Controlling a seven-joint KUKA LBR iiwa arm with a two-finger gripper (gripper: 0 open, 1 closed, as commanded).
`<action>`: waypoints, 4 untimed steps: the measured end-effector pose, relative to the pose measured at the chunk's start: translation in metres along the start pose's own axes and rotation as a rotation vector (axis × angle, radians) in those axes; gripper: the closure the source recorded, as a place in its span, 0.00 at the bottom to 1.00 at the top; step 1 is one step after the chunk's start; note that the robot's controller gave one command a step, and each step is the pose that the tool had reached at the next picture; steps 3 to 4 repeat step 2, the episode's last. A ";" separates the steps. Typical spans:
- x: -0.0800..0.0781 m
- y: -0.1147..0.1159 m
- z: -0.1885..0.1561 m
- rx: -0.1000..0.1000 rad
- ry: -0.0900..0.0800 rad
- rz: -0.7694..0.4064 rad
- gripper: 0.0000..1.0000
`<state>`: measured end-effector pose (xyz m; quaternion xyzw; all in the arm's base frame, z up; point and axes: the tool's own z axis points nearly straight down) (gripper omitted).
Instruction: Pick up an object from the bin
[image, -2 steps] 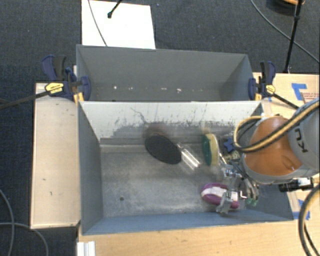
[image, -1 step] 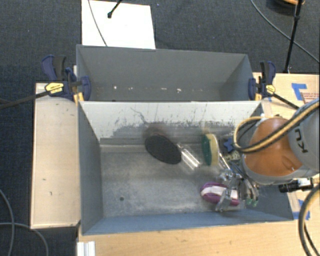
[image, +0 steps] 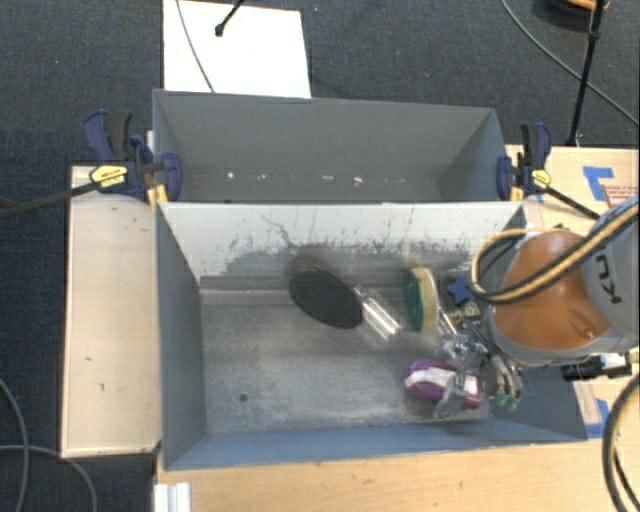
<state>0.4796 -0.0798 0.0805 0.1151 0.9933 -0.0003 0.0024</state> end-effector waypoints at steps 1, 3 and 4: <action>0.000 0.000 -0.003 0.000 0.001 -0.005 1.00; -0.001 0.000 -0.019 0.000 0.000 -0.009 1.00; -0.001 0.000 -0.019 0.000 0.000 -0.009 1.00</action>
Offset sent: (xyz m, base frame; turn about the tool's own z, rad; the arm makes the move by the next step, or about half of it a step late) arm -0.0001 -0.0001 0.0028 0.0000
